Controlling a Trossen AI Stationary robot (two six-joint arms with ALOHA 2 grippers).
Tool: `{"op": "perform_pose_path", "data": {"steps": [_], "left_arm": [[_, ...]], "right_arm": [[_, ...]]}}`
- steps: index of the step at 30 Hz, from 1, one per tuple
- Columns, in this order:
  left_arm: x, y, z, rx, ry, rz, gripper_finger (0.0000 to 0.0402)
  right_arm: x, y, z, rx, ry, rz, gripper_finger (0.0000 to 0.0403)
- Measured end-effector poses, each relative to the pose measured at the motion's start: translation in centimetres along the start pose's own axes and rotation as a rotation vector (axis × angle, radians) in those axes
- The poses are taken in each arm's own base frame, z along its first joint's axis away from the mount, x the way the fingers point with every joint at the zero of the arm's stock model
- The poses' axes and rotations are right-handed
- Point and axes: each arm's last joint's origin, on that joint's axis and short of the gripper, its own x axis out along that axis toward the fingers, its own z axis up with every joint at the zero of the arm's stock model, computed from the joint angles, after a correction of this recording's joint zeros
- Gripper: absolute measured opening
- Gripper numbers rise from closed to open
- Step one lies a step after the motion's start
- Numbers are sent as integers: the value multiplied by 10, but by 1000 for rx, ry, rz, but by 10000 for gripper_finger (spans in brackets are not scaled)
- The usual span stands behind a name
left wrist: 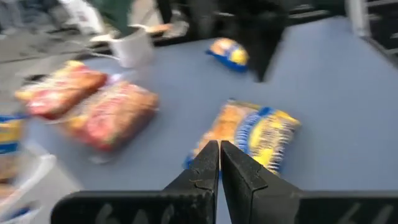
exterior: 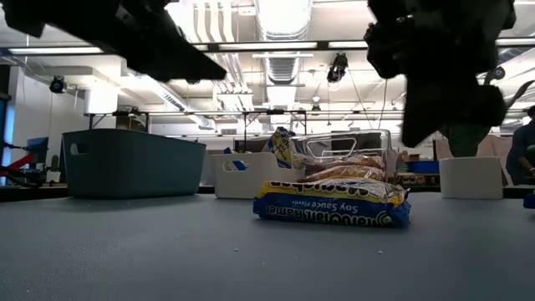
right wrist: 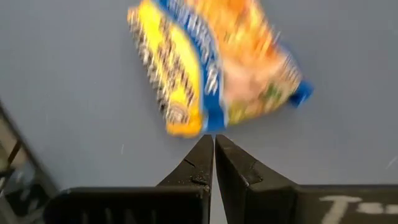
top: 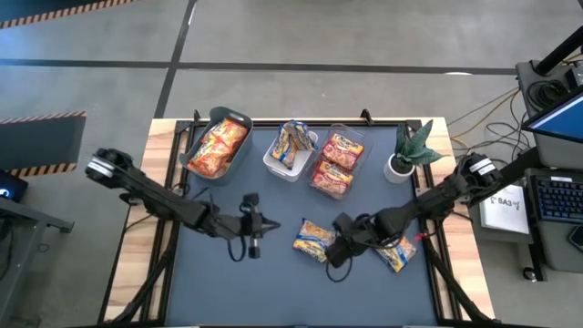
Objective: Sort Maruchan noodles
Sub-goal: Put the blue noodle pack into the white bin
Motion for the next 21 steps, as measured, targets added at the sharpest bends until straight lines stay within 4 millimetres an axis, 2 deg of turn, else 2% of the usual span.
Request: {"op": "perform_pose_path", "data": {"steps": [3,7,17,21], "left_arm": [[11,-8,-6,-12,-18,-70,0],[23,-16,-15,-38,-31,-114,0],[66,-40,-24,33,16,-113,0],[81,-48,-31,76,45,-113,0]], "right_arm": [[-1,1,-2,-14,-90,-23,12],[2,-3,-4,7,-72,-32,41],[10,-18,-19,61,-69,-69,180],[18,-23,-21,87,-93,-10,220]]}}
